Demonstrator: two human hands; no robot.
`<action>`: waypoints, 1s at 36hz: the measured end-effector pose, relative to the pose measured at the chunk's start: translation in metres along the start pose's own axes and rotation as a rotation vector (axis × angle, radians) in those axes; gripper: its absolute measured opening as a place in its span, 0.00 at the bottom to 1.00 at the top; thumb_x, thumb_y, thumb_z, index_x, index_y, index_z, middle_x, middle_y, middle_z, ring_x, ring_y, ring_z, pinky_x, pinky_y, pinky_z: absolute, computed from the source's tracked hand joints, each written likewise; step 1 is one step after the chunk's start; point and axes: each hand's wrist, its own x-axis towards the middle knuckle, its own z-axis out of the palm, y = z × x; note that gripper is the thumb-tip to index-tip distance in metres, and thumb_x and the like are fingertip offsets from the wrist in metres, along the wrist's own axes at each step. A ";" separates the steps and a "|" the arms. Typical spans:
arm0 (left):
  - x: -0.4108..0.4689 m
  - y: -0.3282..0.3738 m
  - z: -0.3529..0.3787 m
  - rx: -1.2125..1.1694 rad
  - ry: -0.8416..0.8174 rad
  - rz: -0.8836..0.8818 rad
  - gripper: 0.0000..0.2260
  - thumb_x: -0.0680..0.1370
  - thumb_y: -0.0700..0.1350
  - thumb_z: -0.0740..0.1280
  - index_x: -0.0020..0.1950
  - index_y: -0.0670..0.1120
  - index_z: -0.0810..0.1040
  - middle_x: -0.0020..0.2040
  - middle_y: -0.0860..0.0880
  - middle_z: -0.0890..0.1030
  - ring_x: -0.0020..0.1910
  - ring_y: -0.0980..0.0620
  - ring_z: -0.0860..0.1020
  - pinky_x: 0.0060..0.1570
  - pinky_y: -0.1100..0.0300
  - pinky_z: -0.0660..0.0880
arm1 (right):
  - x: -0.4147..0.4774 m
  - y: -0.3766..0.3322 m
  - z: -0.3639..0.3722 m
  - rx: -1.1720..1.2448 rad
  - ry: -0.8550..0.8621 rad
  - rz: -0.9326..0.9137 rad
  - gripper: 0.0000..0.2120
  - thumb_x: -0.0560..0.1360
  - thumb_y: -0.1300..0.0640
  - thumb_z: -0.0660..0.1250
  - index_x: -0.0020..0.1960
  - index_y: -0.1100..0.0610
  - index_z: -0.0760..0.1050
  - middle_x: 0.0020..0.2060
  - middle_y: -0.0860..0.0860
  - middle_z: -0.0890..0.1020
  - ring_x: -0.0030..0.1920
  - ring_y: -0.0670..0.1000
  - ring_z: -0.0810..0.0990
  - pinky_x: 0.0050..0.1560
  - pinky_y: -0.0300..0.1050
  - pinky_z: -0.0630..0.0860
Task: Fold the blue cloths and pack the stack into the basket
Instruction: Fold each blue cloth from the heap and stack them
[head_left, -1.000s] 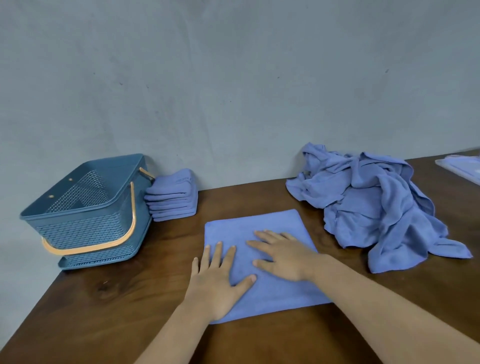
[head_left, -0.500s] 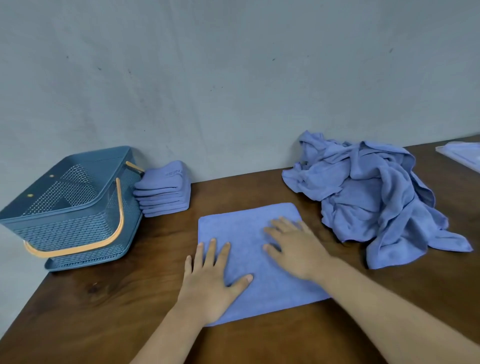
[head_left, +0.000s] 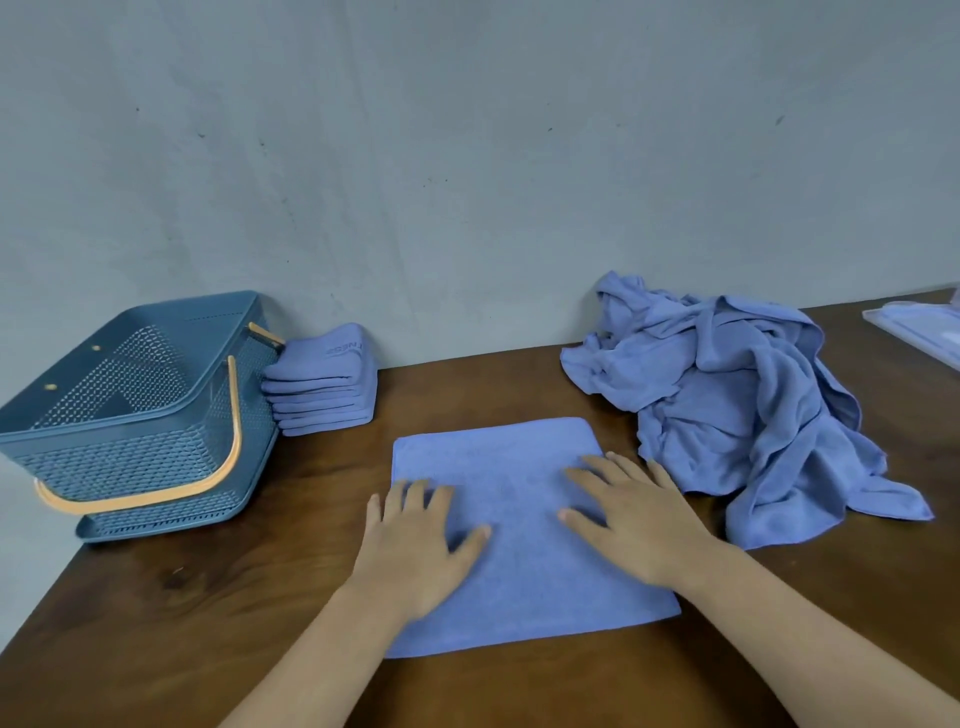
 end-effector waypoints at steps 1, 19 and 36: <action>0.010 0.000 -0.002 0.013 0.077 0.003 0.39 0.77 0.75 0.41 0.79 0.55 0.66 0.79 0.51 0.67 0.81 0.47 0.60 0.80 0.42 0.56 | 0.010 -0.002 -0.003 0.022 0.029 0.002 0.33 0.82 0.28 0.47 0.84 0.39 0.54 0.84 0.43 0.55 0.84 0.48 0.49 0.83 0.60 0.47; 0.093 -0.034 0.006 -0.084 -0.141 -0.096 0.37 0.80 0.75 0.43 0.85 0.63 0.39 0.87 0.53 0.39 0.85 0.46 0.37 0.83 0.42 0.40 | 0.091 -0.008 0.017 0.065 -0.109 0.060 0.40 0.76 0.20 0.41 0.83 0.32 0.39 0.84 0.45 0.35 0.83 0.51 0.31 0.83 0.58 0.37; 0.019 0.000 0.007 -0.228 0.029 0.038 0.26 0.88 0.57 0.51 0.86 0.54 0.56 0.87 0.55 0.52 0.86 0.54 0.45 0.82 0.46 0.44 | 0.058 -0.042 -0.002 -0.117 -0.049 -0.045 0.31 0.85 0.34 0.44 0.85 0.43 0.53 0.86 0.50 0.48 0.85 0.57 0.44 0.81 0.68 0.45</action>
